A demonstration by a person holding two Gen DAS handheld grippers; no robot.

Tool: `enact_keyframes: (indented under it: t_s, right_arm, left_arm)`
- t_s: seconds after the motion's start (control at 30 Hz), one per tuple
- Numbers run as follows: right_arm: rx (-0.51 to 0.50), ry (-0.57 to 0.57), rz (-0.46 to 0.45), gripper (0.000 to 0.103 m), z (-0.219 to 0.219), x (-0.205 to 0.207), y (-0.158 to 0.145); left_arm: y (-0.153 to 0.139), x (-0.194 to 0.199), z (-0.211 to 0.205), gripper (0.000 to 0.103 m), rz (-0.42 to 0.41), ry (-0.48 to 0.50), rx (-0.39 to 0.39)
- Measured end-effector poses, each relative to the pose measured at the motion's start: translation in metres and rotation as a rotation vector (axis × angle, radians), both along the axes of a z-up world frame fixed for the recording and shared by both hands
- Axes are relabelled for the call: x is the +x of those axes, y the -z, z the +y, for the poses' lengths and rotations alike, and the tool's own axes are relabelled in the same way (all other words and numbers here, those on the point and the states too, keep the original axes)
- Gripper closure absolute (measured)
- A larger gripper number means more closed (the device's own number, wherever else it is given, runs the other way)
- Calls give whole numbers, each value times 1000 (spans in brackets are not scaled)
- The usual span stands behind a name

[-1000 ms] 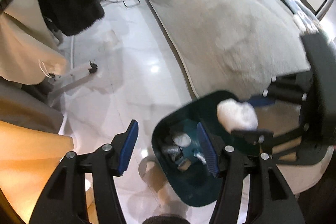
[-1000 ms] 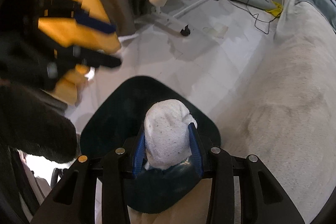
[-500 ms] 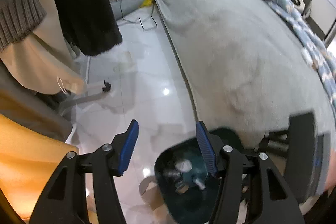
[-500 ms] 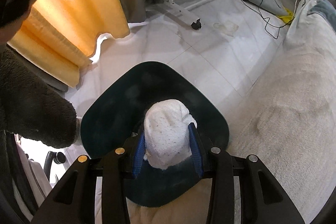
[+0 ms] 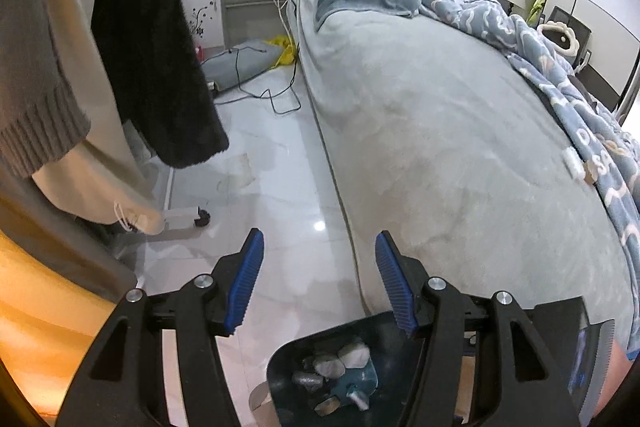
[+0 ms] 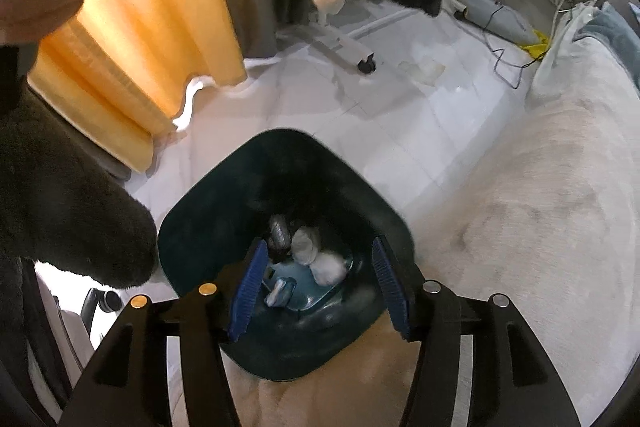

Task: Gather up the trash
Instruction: 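Move both tools back over the bed toward the bubble-wrap piece and tape ring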

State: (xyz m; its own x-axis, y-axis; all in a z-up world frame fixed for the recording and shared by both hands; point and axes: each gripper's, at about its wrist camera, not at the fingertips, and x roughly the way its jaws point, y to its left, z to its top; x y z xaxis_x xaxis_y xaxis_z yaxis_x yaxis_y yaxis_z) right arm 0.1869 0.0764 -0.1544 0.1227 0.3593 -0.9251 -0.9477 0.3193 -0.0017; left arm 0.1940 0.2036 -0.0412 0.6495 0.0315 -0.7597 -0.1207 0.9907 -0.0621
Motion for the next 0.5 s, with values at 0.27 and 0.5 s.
enact_keyframes:
  t_s: [0.27, 0.5]
  right_arm:
    - [78, 99, -53, 47, -29, 23, -25]
    - [153, 219, -123, 47, -73, 50, -51]
  left_arm:
    - [-20, 10, -33, 40, -80, 17, 30]
    - [-30, 24, -61, 38, -109, 30, 8]
